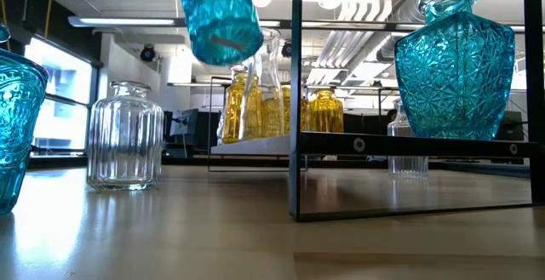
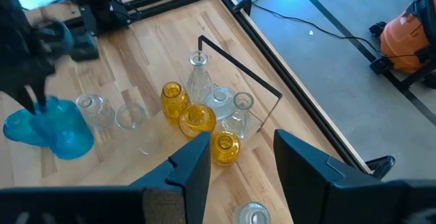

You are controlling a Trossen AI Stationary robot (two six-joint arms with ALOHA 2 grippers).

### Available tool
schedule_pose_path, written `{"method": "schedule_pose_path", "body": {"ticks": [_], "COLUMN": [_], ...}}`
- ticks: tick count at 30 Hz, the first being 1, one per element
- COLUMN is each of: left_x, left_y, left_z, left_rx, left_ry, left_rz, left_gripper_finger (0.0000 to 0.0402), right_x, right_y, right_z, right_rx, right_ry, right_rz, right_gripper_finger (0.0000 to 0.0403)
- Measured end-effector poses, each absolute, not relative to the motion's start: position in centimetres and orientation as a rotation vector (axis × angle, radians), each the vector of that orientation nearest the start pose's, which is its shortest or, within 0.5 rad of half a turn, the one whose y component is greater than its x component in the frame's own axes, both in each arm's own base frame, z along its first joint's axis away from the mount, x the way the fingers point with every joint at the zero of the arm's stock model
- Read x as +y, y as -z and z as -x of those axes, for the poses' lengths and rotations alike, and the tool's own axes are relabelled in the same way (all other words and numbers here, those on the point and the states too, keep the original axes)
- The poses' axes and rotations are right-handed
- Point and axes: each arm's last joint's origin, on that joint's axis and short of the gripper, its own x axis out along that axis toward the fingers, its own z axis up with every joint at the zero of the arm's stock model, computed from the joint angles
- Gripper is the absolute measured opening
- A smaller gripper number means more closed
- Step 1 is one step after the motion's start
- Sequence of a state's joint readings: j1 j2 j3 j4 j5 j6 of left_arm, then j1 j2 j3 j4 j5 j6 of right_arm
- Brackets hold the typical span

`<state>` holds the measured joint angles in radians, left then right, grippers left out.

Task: Sort vases onto shelf
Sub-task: Put the blue crystal vase on the shelf aligned with the other blue crystal vase

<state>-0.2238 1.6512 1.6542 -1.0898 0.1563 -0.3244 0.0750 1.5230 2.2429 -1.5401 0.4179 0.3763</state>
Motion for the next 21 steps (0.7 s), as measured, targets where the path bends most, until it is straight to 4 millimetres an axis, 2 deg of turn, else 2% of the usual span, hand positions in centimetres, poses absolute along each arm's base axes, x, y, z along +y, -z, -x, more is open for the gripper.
{"method": "schedule_pose_path", "body": {"ticks": [5, 14, 21], "left_x": [-7.8, -7.8, -7.0], "left_y": [-33.3, -31.5, -31.8], "left_z": [-33.9, -35.5, -36.5], "left_rx": [1.160, 1.193, 1.105], "left_ry": [0.226, 0.318, 0.333], "left_rz": [0.217, 0.139, 0.131], "left_gripper_finger": [0.0010, 0.0010, 0.0012], "right_x": [0.5, 0.5, 0.5], "right_y": [-50.6, -50.6, -50.8], "right_z": [-21.7, -21.8, -21.9], "right_rx": [0.710, 0.699, 0.680], "right_ry": [0.468, 0.471, 0.468], "right_rz": [-0.163, -0.176, -0.182], "right_gripper_finger": [0.0145, 0.0145, 0.0145]}}
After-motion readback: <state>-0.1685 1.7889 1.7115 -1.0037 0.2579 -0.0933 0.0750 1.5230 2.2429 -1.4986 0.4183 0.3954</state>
